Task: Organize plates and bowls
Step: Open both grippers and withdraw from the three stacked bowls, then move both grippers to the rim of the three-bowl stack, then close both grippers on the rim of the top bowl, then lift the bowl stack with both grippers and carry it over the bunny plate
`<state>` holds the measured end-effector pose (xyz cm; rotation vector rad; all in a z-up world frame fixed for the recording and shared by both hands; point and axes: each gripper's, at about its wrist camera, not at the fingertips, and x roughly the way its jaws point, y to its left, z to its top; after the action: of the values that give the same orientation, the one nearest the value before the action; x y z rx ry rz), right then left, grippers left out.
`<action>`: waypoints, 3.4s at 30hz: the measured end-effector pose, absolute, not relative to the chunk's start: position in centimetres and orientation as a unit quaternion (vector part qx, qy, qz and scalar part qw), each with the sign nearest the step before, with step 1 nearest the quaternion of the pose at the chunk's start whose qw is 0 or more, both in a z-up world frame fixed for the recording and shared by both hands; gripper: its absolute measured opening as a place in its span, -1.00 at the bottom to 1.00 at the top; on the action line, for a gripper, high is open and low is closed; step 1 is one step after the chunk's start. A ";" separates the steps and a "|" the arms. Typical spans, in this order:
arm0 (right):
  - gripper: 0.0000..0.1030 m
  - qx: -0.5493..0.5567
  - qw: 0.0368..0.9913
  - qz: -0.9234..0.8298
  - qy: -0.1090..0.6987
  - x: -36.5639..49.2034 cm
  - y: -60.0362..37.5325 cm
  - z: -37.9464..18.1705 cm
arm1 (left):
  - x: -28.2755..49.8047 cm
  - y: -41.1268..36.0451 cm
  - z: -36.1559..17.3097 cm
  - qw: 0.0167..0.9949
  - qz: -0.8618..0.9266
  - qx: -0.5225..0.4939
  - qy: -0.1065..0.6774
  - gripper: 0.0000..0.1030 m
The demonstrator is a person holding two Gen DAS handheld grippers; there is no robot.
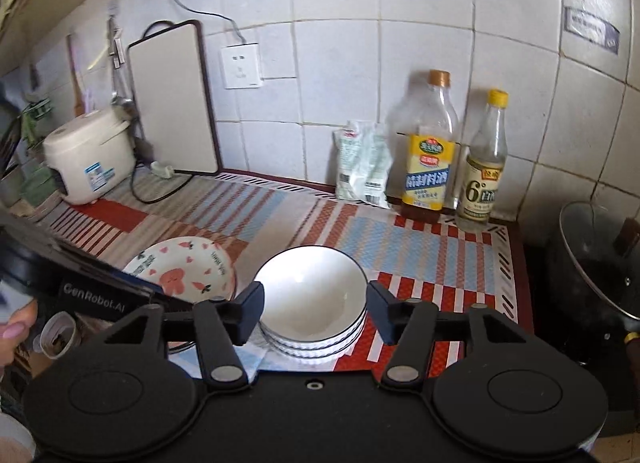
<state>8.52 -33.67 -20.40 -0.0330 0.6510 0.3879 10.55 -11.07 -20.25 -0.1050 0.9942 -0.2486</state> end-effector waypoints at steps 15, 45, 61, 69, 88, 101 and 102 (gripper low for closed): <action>0.45 0.017 0.926 0.176 0.334 5.0 -35.0 -22.8 | 7.6 -10.8 -21.4 0.914 -0.122 -0.044 0.384 0.02; 0.88 -0.040 0.941 0.185 0.281 8.2 -30.0 -36.0 | 11.0 -12.1 -28.3 0.920 -0.125 -0.094 0.361 0.68; 0.91 -0.006 0.955 0.150 0.256 12.2 -29.4 -40.0 | 17.3 -11.9 -30.8 0.859 -0.158 -0.194 0.446 0.33; 0.92 -0.010 0.957 0.151 0.247 12.4 -28.7 -40.1 | 19.0 -12.7 -31.0 0.857 -0.142 -0.167 0.467 0.07; 0.99 -0.011 0.955 0.155 0.253 14.1 -28.0 -40.0 | 21.8 -12.1 -32.6 0.850 -0.111 -0.179 0.483 -0.27; 0.98 -0.001 0.950 0.153 0.274 14.7 -27.8 -39.6 | 20.9 -12.7 -32.8 0.869 -0.123 -0.156 0.452 -0.32; 0.97 0.000 0.949 0.153 0.275 14.7 -27.8 -39.5 | 20.8 -12.8 -32.8 0.872 -0.125 -0.150 0.449 -0.32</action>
<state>14.73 -27.79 -39.53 -0.0009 0.5587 0.3106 20.80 -12.84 -32.76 -0.3141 0.9392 -0.2603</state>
